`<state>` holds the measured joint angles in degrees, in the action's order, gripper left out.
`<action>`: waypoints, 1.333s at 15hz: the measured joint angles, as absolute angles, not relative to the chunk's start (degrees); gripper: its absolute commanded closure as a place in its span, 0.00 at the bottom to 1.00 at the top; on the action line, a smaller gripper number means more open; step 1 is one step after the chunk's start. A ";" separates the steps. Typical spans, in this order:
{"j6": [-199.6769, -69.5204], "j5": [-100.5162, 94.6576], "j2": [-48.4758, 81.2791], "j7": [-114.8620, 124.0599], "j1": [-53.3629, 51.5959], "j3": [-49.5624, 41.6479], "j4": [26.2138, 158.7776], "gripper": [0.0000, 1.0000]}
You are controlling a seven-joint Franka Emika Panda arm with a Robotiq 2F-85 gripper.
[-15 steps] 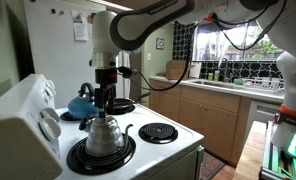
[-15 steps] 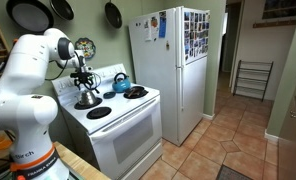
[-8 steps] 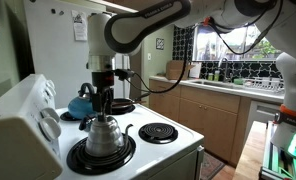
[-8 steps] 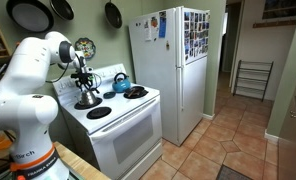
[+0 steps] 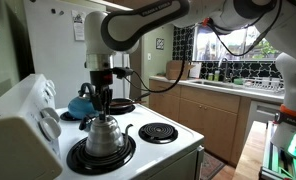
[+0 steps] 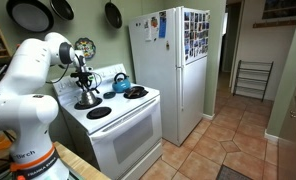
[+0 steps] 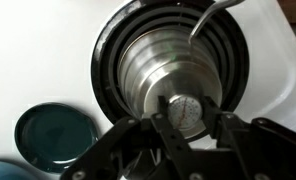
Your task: Pick up the silver kettle and put it on the bottom left cooker on the stove
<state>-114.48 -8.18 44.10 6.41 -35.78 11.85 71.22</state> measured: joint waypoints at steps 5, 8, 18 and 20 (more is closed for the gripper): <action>-113.21 -8.20 44.10 6.64 -35.87 11.56 70.56 0.86; -112.29 -8.21 43.25 7.32 -35.84 11.08 70.44 0.86; -113.53 -8.14 33.86 14.90 -34.37 9.67 79.41 0.86; -115.07 -8.13 30.32 17.15 -33.71 9.25 84.11 0.86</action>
